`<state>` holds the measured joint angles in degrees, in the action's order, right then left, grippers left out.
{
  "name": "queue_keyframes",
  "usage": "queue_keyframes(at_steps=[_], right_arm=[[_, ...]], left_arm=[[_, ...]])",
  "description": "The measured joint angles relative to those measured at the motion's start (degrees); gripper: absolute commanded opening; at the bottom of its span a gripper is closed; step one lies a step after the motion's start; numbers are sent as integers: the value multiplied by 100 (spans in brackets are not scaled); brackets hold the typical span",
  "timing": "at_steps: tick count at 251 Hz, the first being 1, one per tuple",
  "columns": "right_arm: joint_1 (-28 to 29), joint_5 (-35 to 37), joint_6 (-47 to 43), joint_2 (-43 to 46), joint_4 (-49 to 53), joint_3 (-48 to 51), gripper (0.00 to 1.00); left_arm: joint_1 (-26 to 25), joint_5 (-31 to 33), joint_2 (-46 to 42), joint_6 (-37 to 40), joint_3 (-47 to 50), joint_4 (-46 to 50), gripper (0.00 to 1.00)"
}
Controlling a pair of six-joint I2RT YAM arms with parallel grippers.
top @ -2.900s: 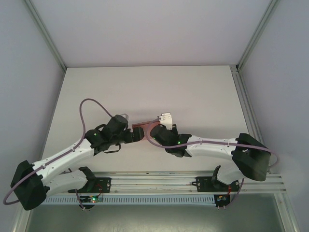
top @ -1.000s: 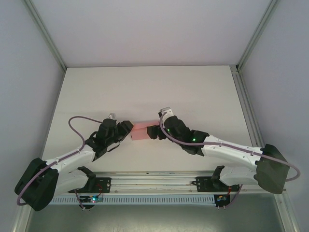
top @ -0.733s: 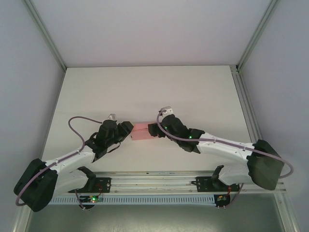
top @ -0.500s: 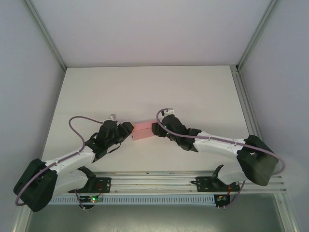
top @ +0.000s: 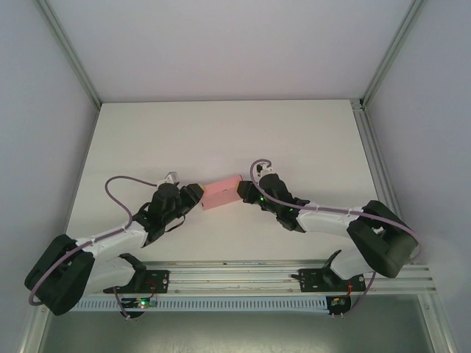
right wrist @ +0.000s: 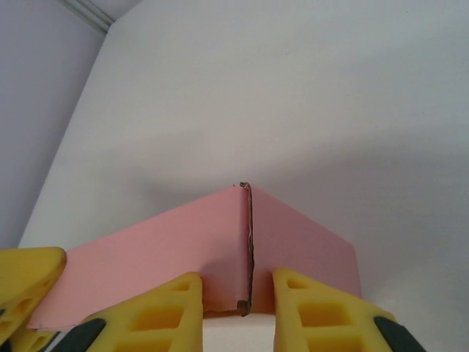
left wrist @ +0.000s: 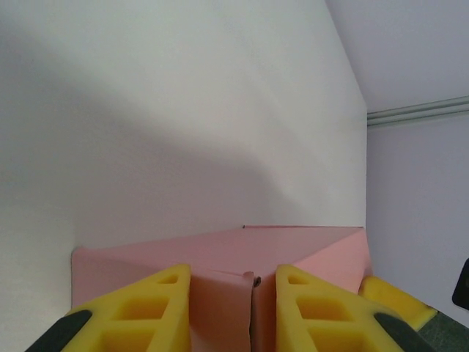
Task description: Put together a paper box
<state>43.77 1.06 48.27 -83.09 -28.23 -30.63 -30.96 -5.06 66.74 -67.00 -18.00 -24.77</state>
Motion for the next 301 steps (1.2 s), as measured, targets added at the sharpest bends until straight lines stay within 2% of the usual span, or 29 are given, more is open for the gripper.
queue_keyframes(at_steps=[76,133,152,164,178,208,216,233,247,270,278,290,301], right_arm=[[-203,-234,435,33,63,-11,4],[-262,-334,409,35,645,-313,4],[-286,-391,363,28,769,-385,9],[-293,-400,284,39,892,-452,15],[-306,-385,197,59,1132,-588,16],[-317,-295,-31,90,1790,-909,27],[-317,-289,-85,101,1943,-977,32],[-313,-306,-203,118,2238,-1106,43],[-313,-310,-247,120,2465,-1211,50],[-313,-308,-442,120,2841,-1388,66],[-308,-308,-520,120,2977,-1460,70],[-302,-293,-605,118,3174,-1602,74],[-306,-273,-774,116,3346,-1768,81]], left_arm=[[33,68,420,960,-98,-492,0],[31,175,546,1513,-90,-732,0],[28,223,605,1661,-122,-778,0],[28,256,656,1762,-192,-754,1],[28,278,732,1902,-326,-660,2],[28,236,791,2122,-601,-396,10],[28,208,776,2173,-662,-286,14],[26,138,667,2253,-767,39,32],[4,76,516,2376,-859,426,52],[-107,7,249,2455,-986,1152,68],[-138,9,173,2452,-1021,1384,77],[-168,11,66,2483,-1095,1694,86],[-168,17,15,2437,-1189,1895,100]])
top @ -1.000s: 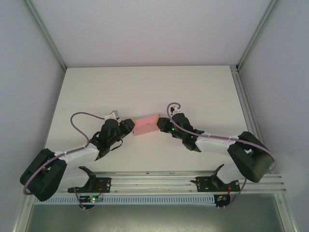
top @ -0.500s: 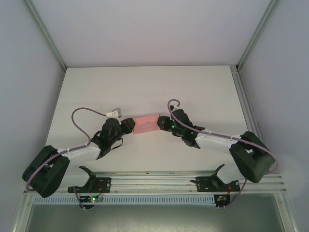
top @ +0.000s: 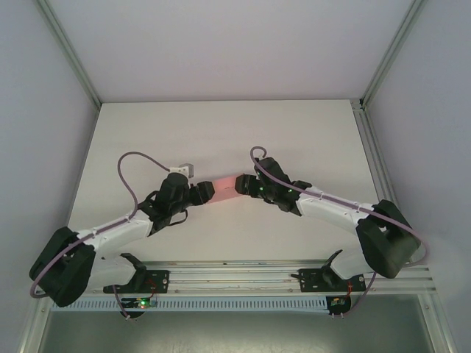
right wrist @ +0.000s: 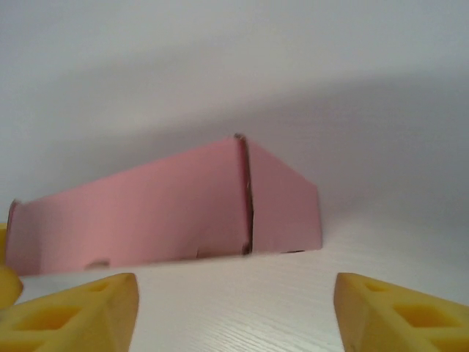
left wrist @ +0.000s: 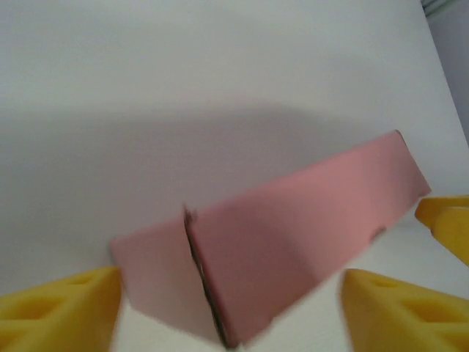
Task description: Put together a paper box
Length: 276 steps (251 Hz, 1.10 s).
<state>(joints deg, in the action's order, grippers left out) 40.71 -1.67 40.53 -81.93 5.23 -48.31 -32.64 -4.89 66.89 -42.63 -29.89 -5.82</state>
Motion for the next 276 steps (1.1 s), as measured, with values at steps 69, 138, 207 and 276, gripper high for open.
queue_keyframes(at_steps=[69,138,207,276], right_arm=[[-201,-538,-2406,-28,315,-1003,98],[-96,-2085,-6970,-654,1676,-2146,98],[103,-1746,-9259,-2315,2828,-3442,97],[68,-1095,-9777,-3150,3445,-4269,39]], left_arm=[[55,538,-101,79,-1567,1735,100],[1204,1606,-754,280,-2013,3379,100],[1655,1786,-1661,275,-1097,4074,100],[1703,1875,-2177,210,-833,4192,100]])
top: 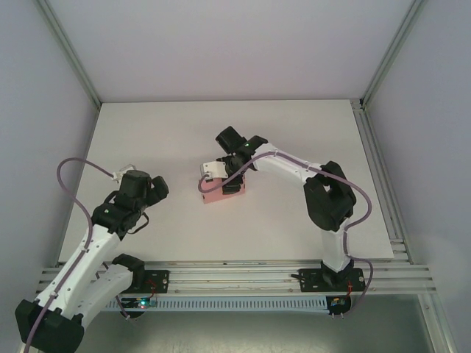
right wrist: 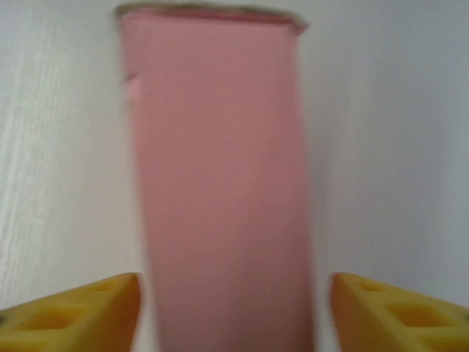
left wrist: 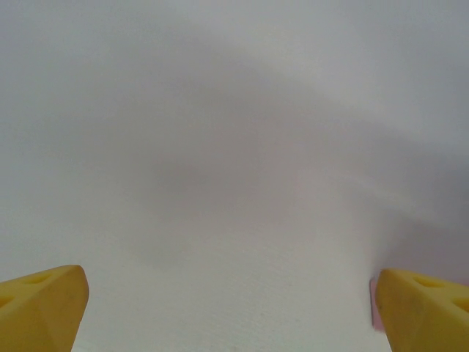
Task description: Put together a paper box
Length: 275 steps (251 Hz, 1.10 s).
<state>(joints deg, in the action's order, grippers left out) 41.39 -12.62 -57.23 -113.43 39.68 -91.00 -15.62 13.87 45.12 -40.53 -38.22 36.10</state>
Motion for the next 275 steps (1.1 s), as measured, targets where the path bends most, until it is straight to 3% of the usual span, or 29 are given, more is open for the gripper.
queue_keyframes(at_steps=[26,67,104,129,163,189,205,221,247,275], right_arm=[[22,640,57,0,-417,13,33],[90,1919,66,164,-1620,378,36],[205,3392,-168,304,-3340,1113,36],[345,3921,-267,302,-3921,1648,42],[588,4083,-188,356,-4323,2326,50],[807,3971,-138,721,-4424,3027,80],[966,3882,-105,1008,-4260,3401,92],[1110,3753,42,1329,-3945,3617,98],[1169,3303,503,2052,-3501,3746,98],[743,2673,1473,3134,-3458,3823,98]], left_arm=[[0,20,0,0,0,57,100],[0,15,-76,-4,-2,85,100],[0,11,-236,-70,22,81,100],[0,-31,-302,-101,74,81,100],[0,-157,-313,-109,85,79,100],[0,-238,-317,-109,85,74,100],[0,-284,-332,-109,87,63,100],[2,-297,-348,-109,90,28,100],[4,-315,-350,-105,98,-90,100],[9,-302,-334,-42,98,-254,100]])
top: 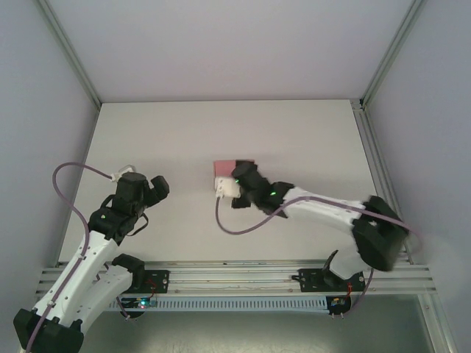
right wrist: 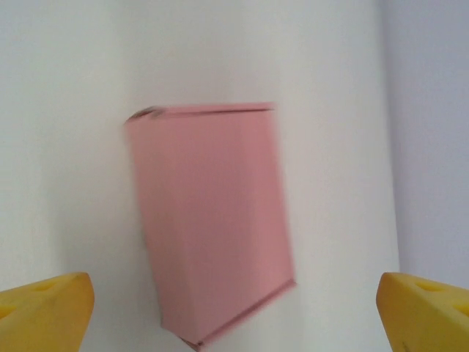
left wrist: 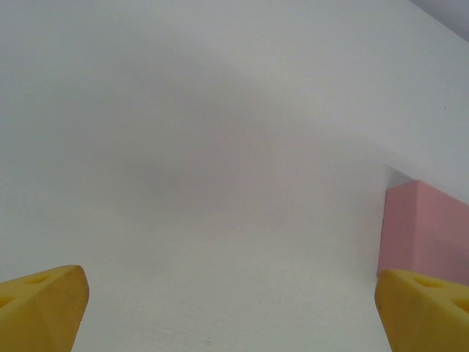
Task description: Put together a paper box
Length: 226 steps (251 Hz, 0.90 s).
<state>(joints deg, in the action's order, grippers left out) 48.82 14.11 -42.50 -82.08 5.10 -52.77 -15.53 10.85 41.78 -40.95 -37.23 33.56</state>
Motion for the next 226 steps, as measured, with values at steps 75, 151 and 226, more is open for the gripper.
queue_keyframes(at_steps=[75,151,226], right_arm=[[-2719,2,3628,2317,-756,1392,98],[-3862,579,4223,2114,-2667,3969,98],[-4221,601,4221,286,-5893,3976,98]], left_arm=[[96,605,409,1060,625,-1631,100],[603,763,1838,3064,866,-3875,100],[1064,245,3270,3641,1904,-6251,100]])
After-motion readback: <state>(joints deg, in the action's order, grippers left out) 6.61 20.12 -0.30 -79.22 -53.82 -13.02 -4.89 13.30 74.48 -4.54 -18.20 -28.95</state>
